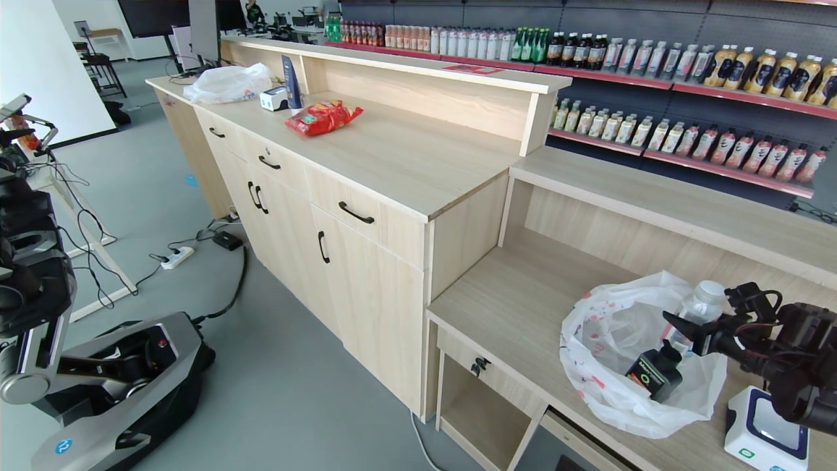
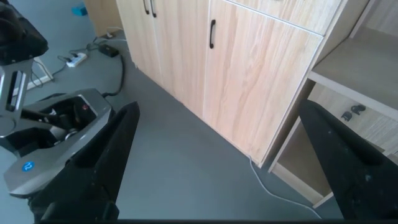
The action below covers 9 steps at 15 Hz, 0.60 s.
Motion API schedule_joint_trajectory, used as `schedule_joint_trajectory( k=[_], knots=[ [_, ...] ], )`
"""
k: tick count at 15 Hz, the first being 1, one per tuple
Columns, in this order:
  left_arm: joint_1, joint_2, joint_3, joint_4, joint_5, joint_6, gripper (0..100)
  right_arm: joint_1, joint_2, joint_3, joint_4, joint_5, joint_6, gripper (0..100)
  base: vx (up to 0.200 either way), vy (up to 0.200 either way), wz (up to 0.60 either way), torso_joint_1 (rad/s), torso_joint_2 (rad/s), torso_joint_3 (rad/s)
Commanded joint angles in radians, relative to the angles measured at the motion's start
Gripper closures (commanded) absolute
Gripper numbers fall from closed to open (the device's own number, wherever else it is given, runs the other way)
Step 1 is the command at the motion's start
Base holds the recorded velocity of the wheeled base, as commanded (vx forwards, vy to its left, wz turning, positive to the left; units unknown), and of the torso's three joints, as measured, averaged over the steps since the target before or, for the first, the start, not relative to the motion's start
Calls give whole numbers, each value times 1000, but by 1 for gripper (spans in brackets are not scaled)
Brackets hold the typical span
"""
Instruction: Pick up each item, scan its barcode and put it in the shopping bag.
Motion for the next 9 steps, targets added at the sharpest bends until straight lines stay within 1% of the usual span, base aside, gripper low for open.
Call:
schedule_joint_trajectory(
  k=[1,9],
  knots=[
    [0,0,0,0,0,0,0,0,12,-1,0,1,-1,100,0,0,0,0,0,0],
    [0,0,0,0,0,0,0,-5,17,4,3,1,-10,100,0,0,0,0,0,0]
  ],
)
